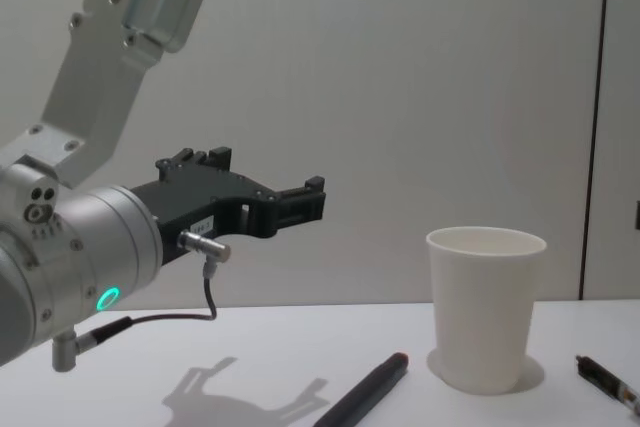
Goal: Place the pen into the pen holder.
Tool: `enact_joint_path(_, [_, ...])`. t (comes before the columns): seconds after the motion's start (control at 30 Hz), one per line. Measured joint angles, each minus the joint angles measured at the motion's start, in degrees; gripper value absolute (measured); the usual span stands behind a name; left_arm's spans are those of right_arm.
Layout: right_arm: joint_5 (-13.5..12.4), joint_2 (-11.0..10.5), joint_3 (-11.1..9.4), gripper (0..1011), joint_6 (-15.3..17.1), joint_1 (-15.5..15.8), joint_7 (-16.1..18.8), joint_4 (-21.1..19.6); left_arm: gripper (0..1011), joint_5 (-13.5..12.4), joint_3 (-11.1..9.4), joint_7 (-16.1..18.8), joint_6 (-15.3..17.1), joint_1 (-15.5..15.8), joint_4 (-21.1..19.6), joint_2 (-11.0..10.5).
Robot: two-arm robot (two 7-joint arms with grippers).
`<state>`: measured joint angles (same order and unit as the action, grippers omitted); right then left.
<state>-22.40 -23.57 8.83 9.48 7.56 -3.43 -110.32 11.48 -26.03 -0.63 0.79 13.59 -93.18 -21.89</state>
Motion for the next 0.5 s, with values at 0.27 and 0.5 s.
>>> enact_joint_path(0.27, [-2.05,-0.01,-0.89,1001,6.21,-0.02,-2.45,-2.99,1001,0.00,0.00,0.00,0.00,0.00,0.00,0.00])
enact_joint_path(0.5, [-3.31,0.38,-1.33,1001,12.29,-0.61,-4.46,-4.68,1001,0.00,0.00,0.00,0.00,0.00,0.00,0.00])
